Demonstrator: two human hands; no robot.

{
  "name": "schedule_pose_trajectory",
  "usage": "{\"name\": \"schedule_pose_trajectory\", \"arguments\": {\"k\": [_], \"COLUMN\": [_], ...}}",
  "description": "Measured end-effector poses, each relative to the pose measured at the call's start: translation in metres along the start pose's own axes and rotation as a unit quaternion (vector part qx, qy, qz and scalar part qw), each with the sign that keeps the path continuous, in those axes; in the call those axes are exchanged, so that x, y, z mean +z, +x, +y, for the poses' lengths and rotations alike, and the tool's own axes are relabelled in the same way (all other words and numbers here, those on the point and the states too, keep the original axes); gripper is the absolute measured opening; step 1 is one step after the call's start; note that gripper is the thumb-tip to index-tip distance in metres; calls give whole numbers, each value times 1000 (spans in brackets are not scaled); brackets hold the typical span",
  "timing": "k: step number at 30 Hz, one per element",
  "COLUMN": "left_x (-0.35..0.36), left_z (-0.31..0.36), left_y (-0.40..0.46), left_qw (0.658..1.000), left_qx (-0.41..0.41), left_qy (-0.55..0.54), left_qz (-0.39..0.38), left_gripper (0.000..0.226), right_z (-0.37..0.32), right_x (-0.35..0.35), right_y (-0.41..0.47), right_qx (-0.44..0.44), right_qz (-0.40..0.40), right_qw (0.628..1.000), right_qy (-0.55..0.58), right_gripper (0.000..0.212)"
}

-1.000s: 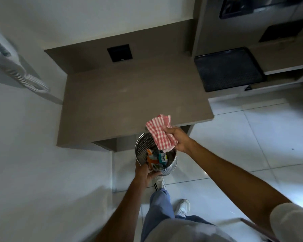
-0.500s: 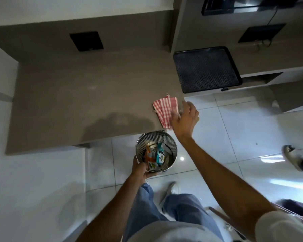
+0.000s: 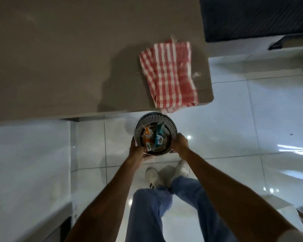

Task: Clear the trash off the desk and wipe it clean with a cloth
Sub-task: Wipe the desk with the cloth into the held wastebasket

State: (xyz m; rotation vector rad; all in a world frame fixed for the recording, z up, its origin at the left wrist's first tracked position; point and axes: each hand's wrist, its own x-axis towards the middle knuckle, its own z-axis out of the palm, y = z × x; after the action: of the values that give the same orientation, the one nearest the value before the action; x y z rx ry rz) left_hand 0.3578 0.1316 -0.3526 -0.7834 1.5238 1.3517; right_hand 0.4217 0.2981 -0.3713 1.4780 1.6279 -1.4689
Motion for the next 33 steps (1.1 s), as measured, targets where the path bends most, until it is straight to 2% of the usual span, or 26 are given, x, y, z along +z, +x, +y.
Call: {"name": "schedule_pose_trajectory", "arguments": {"k": [4,8,12,14,15,17,20,22,26,27,28,29,31,33], "left_x": [-1,5,12,15,16,21,24,22,20,20,21,24,32,42], "left_z": [-15,-18,-17,-14,-13,-17,-12,-5,54,75,98,118,158,189], "left_y": [104,158,170,144,118,56,-56,-115,-192,-205,-216,-220,-226,-224], "left_qw": [999,997,994,992,978,920,813,746,663,647,634,628,629,637], "left_qx": [41,72,97,68,83,192,377,472,618,640,651,647,617,591], "left_qy": [22,31,53,98,169,314,426,448,371,354,351,363,406,428], "left_qz": [-2,1,-2,47,85,132,125,144,204,216,226,234,243,250], "left_gripper": [64,58,47,60,63,57,49,44,37,35,33,34,44,48], "right_z": [12,19,20,16,15,12,-4,-24,-96,-120,-144,-167,-202,-214], "right_x": [29,48,42,33,28,16,-6,-19,-48,-55,-60,-64,-69,-73], "right_y": [99,160,166,127,98,32,-81,-140,-215,-224,-230,-230,-229,-221], "right_qx": [-26,-43,-72,-98,-132,-251,-448,-552,-686,-690,-671,-628,-521,-451], "right_qz": [4,35,56,80,103,158,181,192,282,304,316,315,272,221], "right_qw": [1000,998,996,989,981,943,838,770,653,640,648,671,713,723], "right_qy": [8,-6,-23,-74,-102,-152,-253,-255,-151,-147,-176,-236,-382,-474], "right_gripper": [33,29,36,52,56,45,38,35,16,13,19,31,55,68]}}
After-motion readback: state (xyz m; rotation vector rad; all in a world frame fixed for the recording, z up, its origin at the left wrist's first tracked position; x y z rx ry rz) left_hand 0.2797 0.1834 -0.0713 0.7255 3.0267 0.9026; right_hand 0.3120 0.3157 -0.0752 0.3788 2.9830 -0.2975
